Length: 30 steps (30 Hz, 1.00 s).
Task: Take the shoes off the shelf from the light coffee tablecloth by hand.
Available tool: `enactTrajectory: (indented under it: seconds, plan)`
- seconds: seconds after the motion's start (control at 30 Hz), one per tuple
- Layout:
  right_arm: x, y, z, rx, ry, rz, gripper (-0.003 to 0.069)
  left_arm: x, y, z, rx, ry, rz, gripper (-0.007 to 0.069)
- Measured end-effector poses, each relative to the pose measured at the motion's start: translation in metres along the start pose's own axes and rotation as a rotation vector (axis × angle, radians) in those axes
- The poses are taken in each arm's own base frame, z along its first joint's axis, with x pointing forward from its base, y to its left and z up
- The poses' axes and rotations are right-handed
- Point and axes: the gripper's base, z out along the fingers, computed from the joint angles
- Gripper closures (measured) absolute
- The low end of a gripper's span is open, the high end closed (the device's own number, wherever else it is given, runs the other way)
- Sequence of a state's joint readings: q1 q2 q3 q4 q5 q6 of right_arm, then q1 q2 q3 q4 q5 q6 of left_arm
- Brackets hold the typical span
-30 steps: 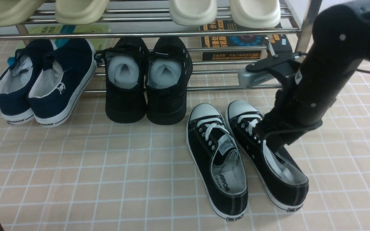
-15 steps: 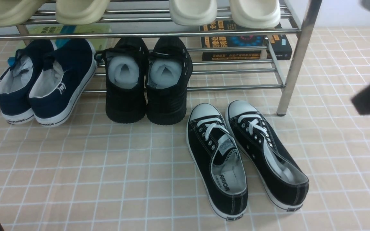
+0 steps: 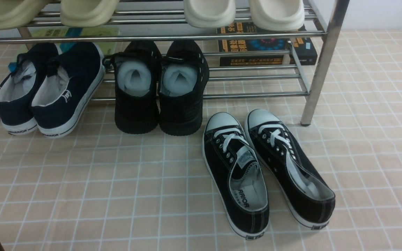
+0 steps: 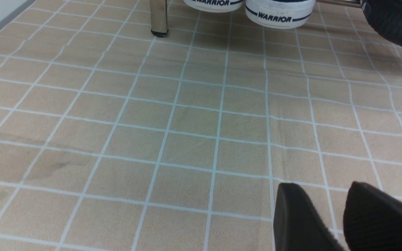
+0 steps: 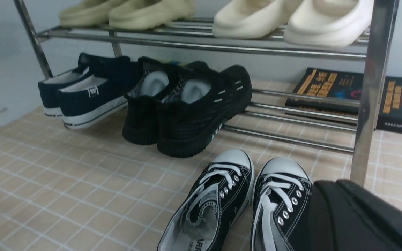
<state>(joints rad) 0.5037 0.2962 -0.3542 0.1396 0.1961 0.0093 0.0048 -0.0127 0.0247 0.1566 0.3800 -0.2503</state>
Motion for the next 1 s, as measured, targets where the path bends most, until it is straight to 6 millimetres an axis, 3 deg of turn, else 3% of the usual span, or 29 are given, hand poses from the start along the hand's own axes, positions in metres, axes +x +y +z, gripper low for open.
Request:
enactTrajectory:
  seconds: [0.23,0.73,1.0]
  plan:
    - [0.017,-0.003,0.003,0.009,0.008,-0.001,0.0665,0.000,0.000,0.000,0.000,0.000,0.000,0.0384]
    - [0.022,-0.004,0.004,0.010,0.047,-0.002,0.0656,0.000,0.000,0.000,0.000,0.000,0.000,0.0384]
    - [0.046,-0.016,-0.004,0.128,0.052,-0.036,0.0648,0.000,0.000,0.000,0.000,0.000,0.000,0.0384]
